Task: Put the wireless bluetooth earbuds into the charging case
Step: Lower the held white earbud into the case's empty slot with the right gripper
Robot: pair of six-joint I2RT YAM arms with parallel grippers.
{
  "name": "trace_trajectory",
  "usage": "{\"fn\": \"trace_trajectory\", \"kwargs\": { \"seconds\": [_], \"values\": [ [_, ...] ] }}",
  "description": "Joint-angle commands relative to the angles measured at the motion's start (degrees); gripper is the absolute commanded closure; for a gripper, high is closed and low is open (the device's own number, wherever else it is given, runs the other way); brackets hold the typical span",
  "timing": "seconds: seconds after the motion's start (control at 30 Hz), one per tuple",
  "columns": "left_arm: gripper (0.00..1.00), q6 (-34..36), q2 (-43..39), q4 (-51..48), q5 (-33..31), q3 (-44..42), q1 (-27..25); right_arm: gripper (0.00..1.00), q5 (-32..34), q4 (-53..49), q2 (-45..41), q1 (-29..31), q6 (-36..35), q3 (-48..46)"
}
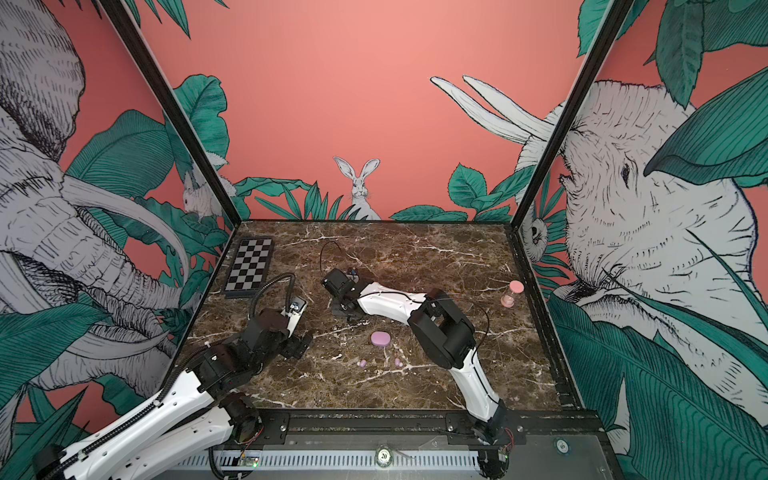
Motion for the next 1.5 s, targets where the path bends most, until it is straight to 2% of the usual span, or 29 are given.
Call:
{"fn": "trace_trajectory", "kwargs": {
  "seconds": [0.0, 0.63, 1.47],
  "values": [
    [0.01, 0.54, 0.00, 0.64, -0.61, -0.29, -0.23, 0.83, 1.04, -0.91, 1.76, -0.29, 0.12, 1.30],
    [0.01, 0.57, 0.16, 0.55, -0.82, -0.20, -0.19, 0.82, 0.78, -0.50, 2.20, -0.53, 0.38, 1.33],
    [0.01, 0.61, 0.14, 0.42, -1.07, -0.21, -0.19, 0.73, -0.56, 0.43, 0.52, -0.54, 1.16, 0.57]
  ]
}}
